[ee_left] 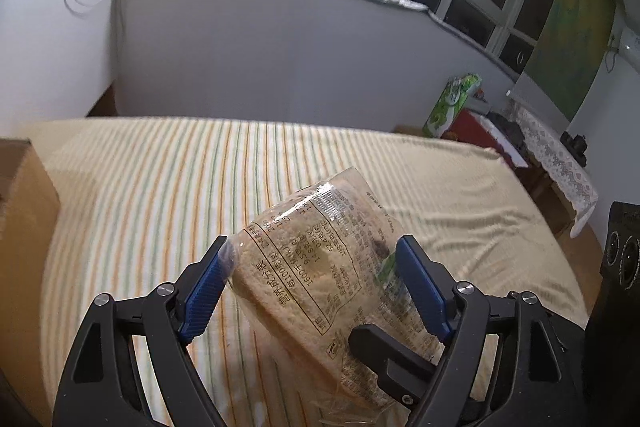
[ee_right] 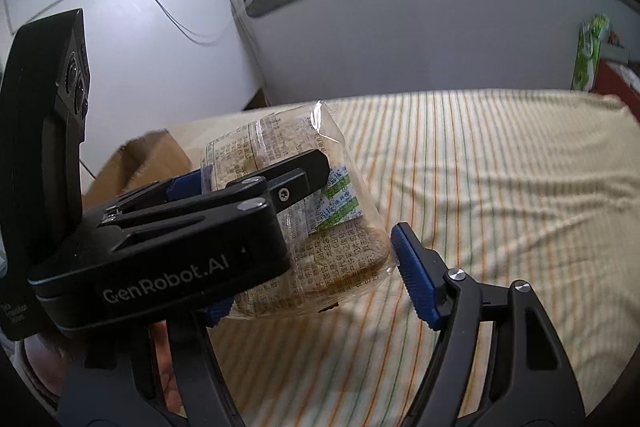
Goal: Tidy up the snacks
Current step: 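Lift the bread loaf with the left gripper, carry it into the box, open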
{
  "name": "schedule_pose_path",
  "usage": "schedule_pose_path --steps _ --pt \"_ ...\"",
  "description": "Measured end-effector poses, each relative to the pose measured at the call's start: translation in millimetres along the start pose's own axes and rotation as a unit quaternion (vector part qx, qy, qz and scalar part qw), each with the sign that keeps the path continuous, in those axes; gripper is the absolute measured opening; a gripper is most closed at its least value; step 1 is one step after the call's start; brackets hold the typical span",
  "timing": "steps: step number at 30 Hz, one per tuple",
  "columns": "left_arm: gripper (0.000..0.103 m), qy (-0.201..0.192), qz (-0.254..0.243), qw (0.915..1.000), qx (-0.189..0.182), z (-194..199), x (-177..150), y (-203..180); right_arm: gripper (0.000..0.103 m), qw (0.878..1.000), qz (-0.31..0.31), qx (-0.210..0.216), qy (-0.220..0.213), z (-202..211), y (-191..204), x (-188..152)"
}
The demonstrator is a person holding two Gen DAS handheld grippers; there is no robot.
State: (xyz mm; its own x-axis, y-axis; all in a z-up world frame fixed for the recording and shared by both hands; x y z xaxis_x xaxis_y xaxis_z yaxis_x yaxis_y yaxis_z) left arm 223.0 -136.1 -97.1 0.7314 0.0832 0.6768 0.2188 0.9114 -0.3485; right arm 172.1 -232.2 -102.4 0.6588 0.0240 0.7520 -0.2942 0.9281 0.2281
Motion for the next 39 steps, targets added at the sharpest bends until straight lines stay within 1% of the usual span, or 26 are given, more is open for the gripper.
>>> schedule_pose_path --steps 6,11,12,13,14,18,20,24,28,33,36,39 --pt "0.082 -0.049 -0.015 0.9986 -0.010 58.6 13.9 -17.4 0.073 0.999 0.026 -0.009 -0.047 59.4 30.3 16.5" --pt "0.082 -0.088 -0.030 0.9956 -0.013 111.0 12.4 -29.3 0.069 0.996 0.045 -0.017 -0.070 101.7 58.9 15.6" --pt "0.082 -0.094 -0.035 0.9949 -0.011 118.1 10.3 -32.4 0.062 0.996 0.049 -0.014 -0.074 110.1 64.6 14.1" --pt "0.082 -0.101 -0.038 0.9941 -0.011 126.8 8.0 -34.7 0.059 0.996 0.052 -0.015 -0.077 118.1 70.5 12.0" --pt "0.080 -0.107 -0.041 0.9933 -0.014 135.6 5.9 -37.9 0.058 0.995 0.057 -0.016 -0.080 123.8 75.3 10.2" --pt "0.079 -0.115 -0.048 0.9920 -0.022 155.4 -3.7 -47.8 0.054 0.994 0.067 -0.021 -0.085 139.7 90.9 0.6" --pt "0.079 -0.120 -0.050 0.9913 -0.022 163.8 -8.8 -50.7 0.047 0.994 0.072 -0.020 -0.080 141.5 93.3 -2.8" --pt "0.079 -0.126 -0.050 0.9906 -0.020 169.8 -11.0 -51.7 0.044 0.994 0.069 -0.016 -0.086 140.8 89.7 -3.7" --pt "0.079 -0.125 -0.055 0.9905 -0.017 163.9 -8.8 -50.7 0.043 0.994 0.062 -0.015 -0.084 133.2 80.8 -1.7" --pt "0.079 -0.105 -0.051 0.9931 -0.017 140.7 -9.4 -44.6 0.042 0.996 0.054 -0.016 -0.067 107.0 72.5 2.6" --pt "0.079 -0.094 -0.043 0.9946 -0.016 129.6 -8.9 -35.6 0.042 0.997 0.056 -0.012 -0.057 90.7 76.9 5.6" --pt "0.079 -0.092 -0.031 0.9953 -0.010 127.8 -8.3 -19.8 0.042 0.997 0.065 -0.001 -0.049 75.1 90.9 10.2"
Point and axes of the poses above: each gripper's, at about its wrist camera, not at the fingertips, and z roughly against the way its jaws point, y to its left, x to its top, the point moved 1 cm from there along -z, roughly the way its jaws point, and after that the axes turned 6 degrees about z, right-handed, at the moved point
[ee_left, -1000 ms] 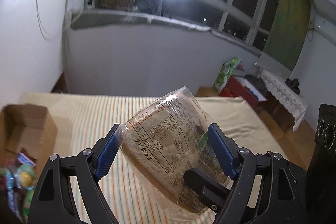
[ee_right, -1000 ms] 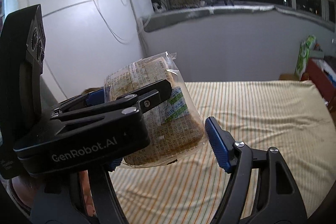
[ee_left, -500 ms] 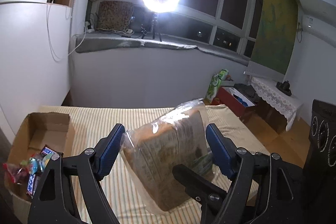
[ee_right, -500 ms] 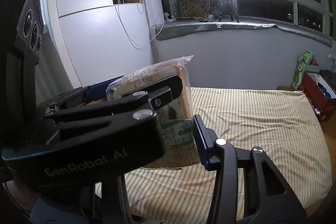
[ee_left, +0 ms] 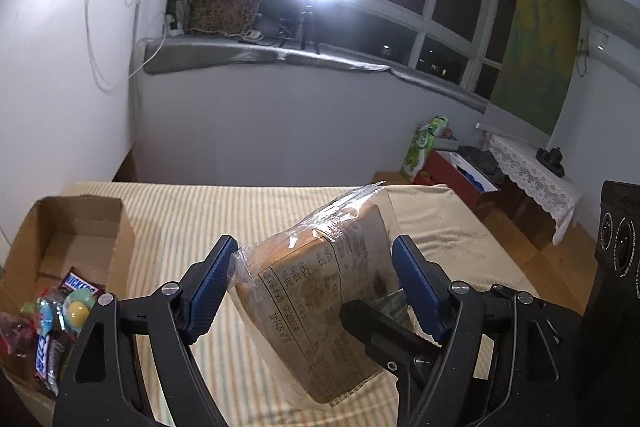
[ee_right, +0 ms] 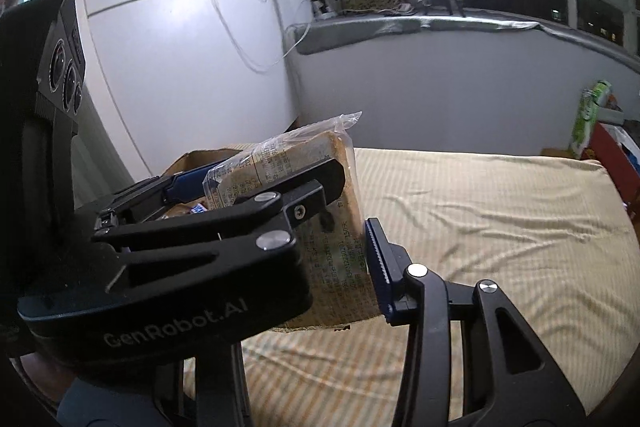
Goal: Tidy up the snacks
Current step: 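Lift the bread loaf with the left gripper, carry it into the box, open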
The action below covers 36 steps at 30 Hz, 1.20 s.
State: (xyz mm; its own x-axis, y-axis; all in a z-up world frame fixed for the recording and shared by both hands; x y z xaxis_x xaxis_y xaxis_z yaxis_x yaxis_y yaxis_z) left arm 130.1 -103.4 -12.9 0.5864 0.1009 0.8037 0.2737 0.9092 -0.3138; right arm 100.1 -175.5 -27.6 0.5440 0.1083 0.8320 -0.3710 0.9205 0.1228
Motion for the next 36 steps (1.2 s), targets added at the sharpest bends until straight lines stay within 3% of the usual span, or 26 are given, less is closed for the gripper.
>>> schedule_pose_path --steps 9,15,19,24,30,32,34,36 --pt "0.079 -0.035 0.046 0.9969 0.052 46.2 6.6 70.0 0.042 0.996 0.061 0.066 -0.002 -33.9 92.7 30.0" --pt "0.079 -0.077 0.076 0.9877 0.113 107.9 7.2 129.9 0.042 0.987 0.105 0.119 -0.009 -46.7 167.9 44.0" --pt "0.079 -0.097 0.087 0.9819 0.138 140.0 7.5 152.2 0.042 0.983 0.120 0.135 -0.015 -48.4 194.9 48.5" --pt "0.079 -0.107 0.088 0.9792 0.148 149.8 10.9 163.5 0.042 0.983 0.123 0.136 -0.014 -53.3 198.4 48.2" --pt "0.079 -0.091 0.093 0.9812 0.142 128.3 9.5 170.3 0.043 0.984 0.114 0.134 0.012 -84.0 184.9 43.9" --pt "0.079 -0.078 0.094 0.9814 0.148 117.1 7.3 175.7 0.069 0.986 0.122 0.112 0.030 -96.7 179.8 36.5" --pt "0.080 -0.080 0.097 0.9756 0.180 109.3 3.5 183.5 0.076 0.991 0.110 0.073 0.021 -101.6 164.9 30.9" --pt "0.083 -0.083 0.093 0.9697 0.210 106.5 -1.9 187.8 0.076 0.993 0.095 0.072 0.016 -100.8 154.2 29.3"
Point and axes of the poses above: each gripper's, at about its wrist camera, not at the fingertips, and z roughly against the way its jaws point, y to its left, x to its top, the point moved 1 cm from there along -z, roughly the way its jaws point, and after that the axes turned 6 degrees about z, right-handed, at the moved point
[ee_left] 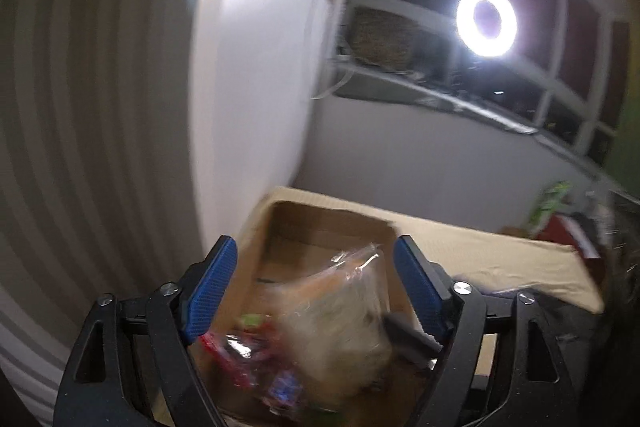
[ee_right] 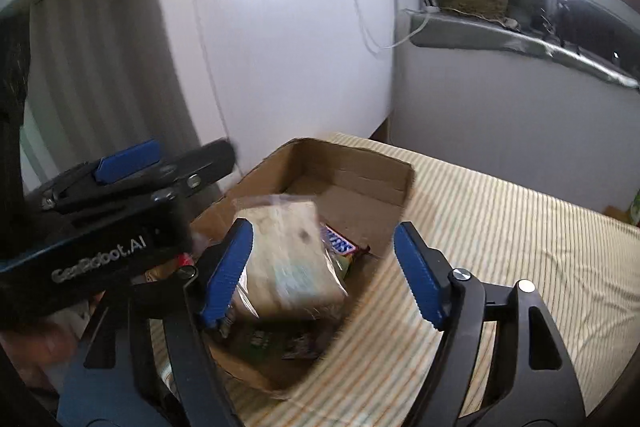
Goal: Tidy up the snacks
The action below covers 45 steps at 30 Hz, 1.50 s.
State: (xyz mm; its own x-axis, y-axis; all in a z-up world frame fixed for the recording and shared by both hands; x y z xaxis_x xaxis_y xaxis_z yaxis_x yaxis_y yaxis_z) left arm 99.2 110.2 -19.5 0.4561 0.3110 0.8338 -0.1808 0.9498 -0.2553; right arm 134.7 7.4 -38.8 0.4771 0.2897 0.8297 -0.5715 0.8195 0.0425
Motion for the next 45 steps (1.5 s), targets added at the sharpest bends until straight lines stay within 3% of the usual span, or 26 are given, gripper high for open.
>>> schedule_pose_path --steps 3,14,20,25,30,39,42,45 --pt "0.083 0.003 -0.012 0.9996 0.026 -4.1 -5.6 3.5 0.078 1.000 0.002 -0.012 -0.010 9.6 -4.0 0.5" --pt "0.083 -0.030 -0.021 0.9990 0.025 37.0 -6.1 4.8 0.102 0.997 0.031 -0.047 -0.052 55.8 19.0 4.4" --pt "0.083 -0.045 -0.028 0.9981 0.032 56.8 -8.4 5.2 0.103 0.996 0.040 -0.057 -0.058 73.7 29.9 -2.1" --pt "0.083 -0.048 -0.032 0.9978 0.033 66.8 -13.6 -1.2 0.103 0.996 0.027 -0.070 -0.056 89.1 16.9 -20.2" --pt "0.084 -0.042 -0.055 0.9974 0.022 70.9 -29.4 -30.8 0.103 0.993 -0.008 -0.109 -0.051 116.4 -21.4 -53.6" --pt "0.085 -0.025 -0.124 0.9908 -0.048 72.7 -81.1 -128.2 0.103 0.975 -0.083 -0.195 -0.060 196.6 -102.7 -117.3" --pt "0.101 -0.016 -0.141 0.9878 -0.066 77.5 -94.4 -150.4 0.103 0.970 -0.092 -0.215 -0.072 220.3 -111.6 -123.0" --pt "0.103 -0.021 -0.147 0.9855 -0.081 87.8 -98.5 -161.0 0.103 0.965 -0.094 -0.229 -0.088 238.4 -110.5 -118.8"
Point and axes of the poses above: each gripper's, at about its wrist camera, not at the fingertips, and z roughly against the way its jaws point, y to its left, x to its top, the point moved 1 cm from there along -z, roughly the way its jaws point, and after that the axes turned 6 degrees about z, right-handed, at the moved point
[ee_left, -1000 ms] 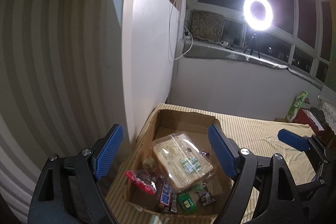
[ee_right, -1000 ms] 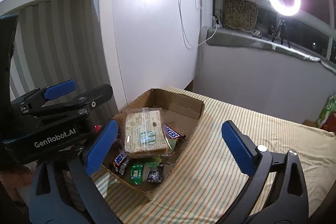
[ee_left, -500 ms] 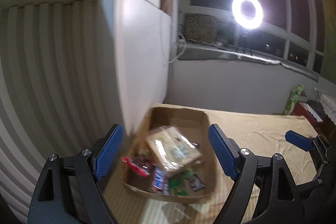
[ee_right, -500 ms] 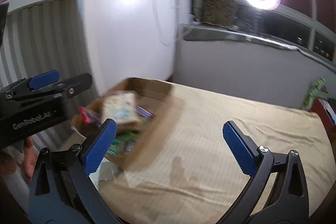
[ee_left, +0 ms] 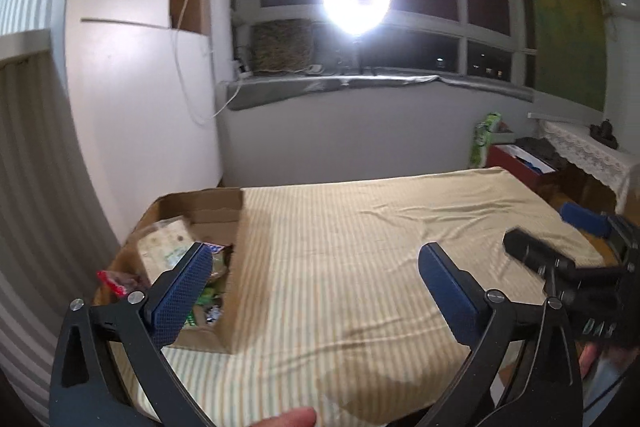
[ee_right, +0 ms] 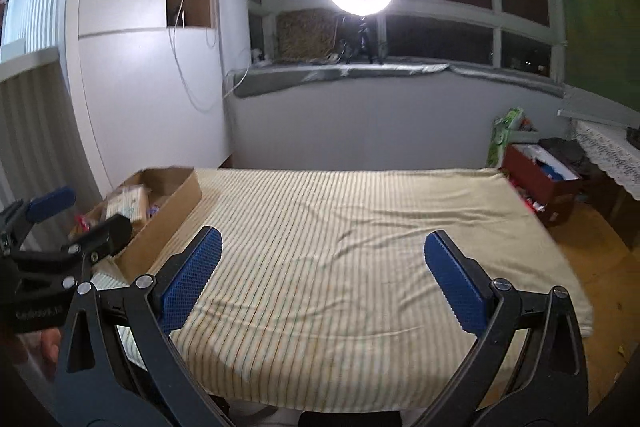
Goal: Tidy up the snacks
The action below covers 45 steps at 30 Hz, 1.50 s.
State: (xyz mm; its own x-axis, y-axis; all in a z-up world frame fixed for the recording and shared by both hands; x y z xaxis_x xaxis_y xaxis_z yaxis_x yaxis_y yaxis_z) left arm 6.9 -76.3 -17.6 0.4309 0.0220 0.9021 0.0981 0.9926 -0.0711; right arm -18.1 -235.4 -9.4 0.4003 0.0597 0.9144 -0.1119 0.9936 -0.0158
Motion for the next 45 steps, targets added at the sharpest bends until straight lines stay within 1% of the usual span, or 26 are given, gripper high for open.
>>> schedule_pose_path --steps 3,7,9,13,16,21,26,34,45 --pt "0.103 -0.011 0.001 0.9999 -0.004 10.1 4.2 -0.5 0.103 1.000 0.010 -0.004 -0.015 12.9 7.2 9.6" --pt "0.102 -0.025 0.017 0.9995 -0.010 26.7 7.6 12.7 0.103 0.999 0.021 -0.001 -0.031 25.9 21.7 14.7" --pt "0.103 -0.032 0.026 0.9991 -0.012 33.2 9.6 22.2 0.103 0.999 0.026 0.000 -0.030 26.9 30.0 13.9" --pt "0.103 -0.025 0.044 0.9986 -0.016 35.8 9.1 36.1 0.103 0.999 0.032 0.009 -0.020 20.4 43.4 6.6" --pt "0.103 -0.029 0.054 0.9981 -0.009 37.8 6.1 41.9 0.103 0.999 0.032 0.012 -0.013 14.7 48.7 0.6" --pt "0.103 -0.031 0.062 0.9976 0.004 31.5 -5.1 51.1 0.103 0.999 0.034 0.014 0.005 0.7 51.9 -10.7" --pt "0.103 -0.006 0.068 0.9976 0.015 14.0 -16.4 57.4 0.103 0.999 0.033 0.010 0.023 -15.3 48.5 -15.9" --pt "0.102 0.008 0.068 0.9974 0.021 2.9 -18.3 64.0 0.103 0.999 0.033 0.013 0.028 -25.7 44.3 -14.2" --pt "0.103 0.010 0.062 0.9979 0.017 1.4 -16.5 65.4 0.103 0.999 0.034 0.013 0.029 -25.5 45.2 -14.8"
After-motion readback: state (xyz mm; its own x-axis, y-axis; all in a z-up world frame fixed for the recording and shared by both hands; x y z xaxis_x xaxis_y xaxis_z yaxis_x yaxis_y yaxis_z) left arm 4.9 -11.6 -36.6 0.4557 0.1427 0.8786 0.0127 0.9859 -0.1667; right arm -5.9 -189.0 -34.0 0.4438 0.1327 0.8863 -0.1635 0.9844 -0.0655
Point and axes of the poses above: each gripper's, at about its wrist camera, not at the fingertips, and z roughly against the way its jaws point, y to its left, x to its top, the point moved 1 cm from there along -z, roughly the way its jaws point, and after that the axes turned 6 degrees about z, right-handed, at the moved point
